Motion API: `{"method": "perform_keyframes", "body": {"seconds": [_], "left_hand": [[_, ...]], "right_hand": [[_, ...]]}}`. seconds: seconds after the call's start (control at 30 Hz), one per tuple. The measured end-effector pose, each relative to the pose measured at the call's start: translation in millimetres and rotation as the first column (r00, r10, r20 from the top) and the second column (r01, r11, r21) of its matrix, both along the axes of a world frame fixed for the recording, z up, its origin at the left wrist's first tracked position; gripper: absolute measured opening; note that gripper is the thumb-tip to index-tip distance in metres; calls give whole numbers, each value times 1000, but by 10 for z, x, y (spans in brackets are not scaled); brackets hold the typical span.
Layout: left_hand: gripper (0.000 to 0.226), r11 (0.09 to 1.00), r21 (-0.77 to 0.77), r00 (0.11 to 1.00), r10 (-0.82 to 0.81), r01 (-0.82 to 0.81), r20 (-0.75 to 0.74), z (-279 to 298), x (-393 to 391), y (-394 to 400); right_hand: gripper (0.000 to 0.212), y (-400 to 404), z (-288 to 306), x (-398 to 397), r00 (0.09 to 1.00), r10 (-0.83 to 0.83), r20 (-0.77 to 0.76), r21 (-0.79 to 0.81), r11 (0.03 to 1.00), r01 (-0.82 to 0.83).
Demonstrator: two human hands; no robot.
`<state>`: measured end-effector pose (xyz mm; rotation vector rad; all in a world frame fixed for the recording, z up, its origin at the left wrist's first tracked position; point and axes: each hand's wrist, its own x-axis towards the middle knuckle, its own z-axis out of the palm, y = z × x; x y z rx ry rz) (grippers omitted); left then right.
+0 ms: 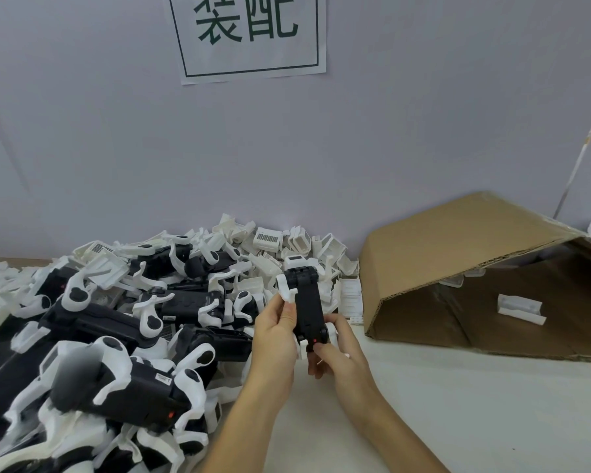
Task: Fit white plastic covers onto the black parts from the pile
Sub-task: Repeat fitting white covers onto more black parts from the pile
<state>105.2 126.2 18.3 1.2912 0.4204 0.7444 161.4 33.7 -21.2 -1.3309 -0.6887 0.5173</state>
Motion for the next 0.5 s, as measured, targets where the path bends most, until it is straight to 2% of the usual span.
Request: {"method": "perform_keyframes", "body": {"seconds": [0.17, 0.4, 0.5], "left_hand": [[30, 1000, 15, 1000, 3, -3, -7, -11, -2, 5], [34, 995, 101, 1000, -26, 26, 0, 24, -20, -26], [35, 996, 90, 1000, -16, 16, -7, 18, -17, -24]], "right_hand": [[27, -6, -6, -7, 999, -23, 48, -41, 999, 25], [23, -11, 13, -15, 996, -36, 79, -95, 995, 43], [33, -11, 38, -30, 998, -28, 49, -71, 997, 32]]}}
